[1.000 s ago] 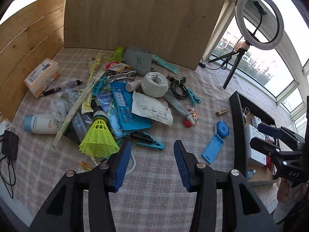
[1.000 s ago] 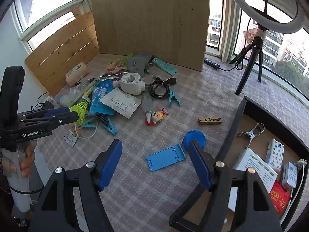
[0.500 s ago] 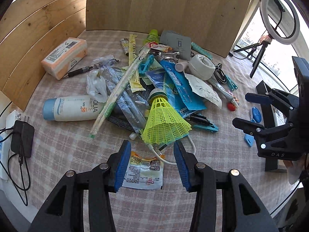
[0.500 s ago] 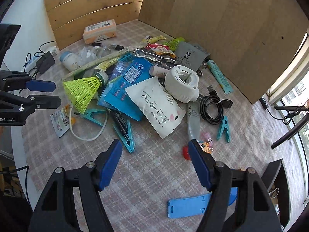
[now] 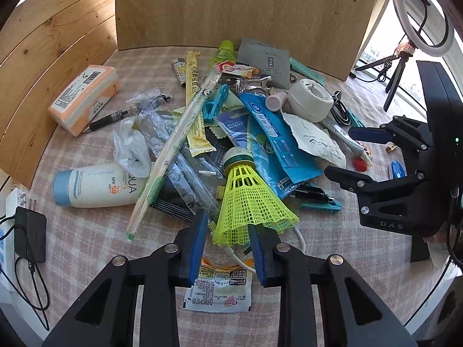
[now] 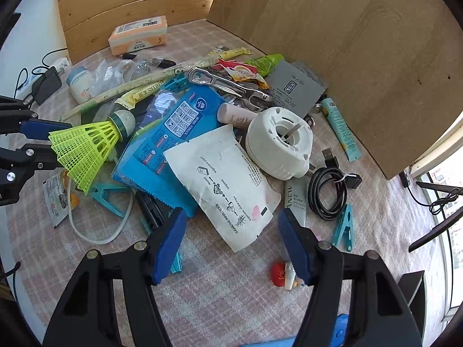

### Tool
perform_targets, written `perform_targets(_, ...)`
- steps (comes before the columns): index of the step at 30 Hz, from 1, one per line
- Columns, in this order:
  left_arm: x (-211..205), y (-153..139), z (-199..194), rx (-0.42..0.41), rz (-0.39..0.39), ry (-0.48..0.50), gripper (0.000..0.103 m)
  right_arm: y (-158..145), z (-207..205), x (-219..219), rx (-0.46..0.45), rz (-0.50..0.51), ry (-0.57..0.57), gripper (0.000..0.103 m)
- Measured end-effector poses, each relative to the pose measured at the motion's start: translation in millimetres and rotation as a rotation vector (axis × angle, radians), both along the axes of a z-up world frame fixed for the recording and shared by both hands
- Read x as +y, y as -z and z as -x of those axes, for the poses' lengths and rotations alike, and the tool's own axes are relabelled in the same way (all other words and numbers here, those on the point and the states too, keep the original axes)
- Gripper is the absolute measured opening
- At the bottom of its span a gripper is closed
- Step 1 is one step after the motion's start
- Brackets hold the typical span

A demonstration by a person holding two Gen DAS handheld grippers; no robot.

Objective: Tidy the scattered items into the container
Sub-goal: 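Move both grippers back over the pile of items, then grasp the yellow shuttlecock with the left gripper while the right grasps the white sachet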

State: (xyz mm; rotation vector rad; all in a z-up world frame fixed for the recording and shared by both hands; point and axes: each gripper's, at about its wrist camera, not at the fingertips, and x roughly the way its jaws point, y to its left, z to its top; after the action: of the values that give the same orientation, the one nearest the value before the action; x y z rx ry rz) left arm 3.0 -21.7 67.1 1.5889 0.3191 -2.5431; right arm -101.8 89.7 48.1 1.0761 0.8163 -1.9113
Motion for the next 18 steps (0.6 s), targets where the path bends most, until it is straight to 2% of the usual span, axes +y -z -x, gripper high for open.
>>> perform_targets(3, 1.6, -1.1, 4.2, 0.003, -0.005, 0.003, 0.019, 4.6, 4.7, -3.7, -0.003, -0.006, 0.008, 0.064)
perform_targets(5, 2.6, -1.4, 6.5, 0.003, -0.009, 0.002, 0.015, 5.3, 10.4, -3.0, -0.016, -0.004, 0.024, 0.054)
perform_targets(10, 5.6, -3.3, 12.2, 0.011, -0.011, 0.002, 0.014, -5.2, 22.6, 6.3, -0.041, 0.038, 0.067, 0.046)
perform_targets(15, 6.2, -3.2, 20.7, 0.008, -0.012, 0.003, 0.009, -6.3, 29.1, 0.8, -0.032, 0.039, 0.076, 0.044)
perform_targets(16, 6.0, -3.0, 21.9, 0.008, -0.015, 0.003, 0.009, -5.1, 29.6, -1.1, -0.031, 0.035, 0.076, 0.037)
perform_targets(17, 5.2, -2.5, 22.9, 0.008, -0.021, 0.0, 0.007, -3.8, 30.5, -2.7, -0.034, 0.031, 0.08, 0.025)
perform_targets(18, 3.5, -1.8, 23.5, 0.007, -0.029, -0.006, 0.006, -3.1, 31.6, -3.7, -0.037, 0.032, 0.087, 0.024)
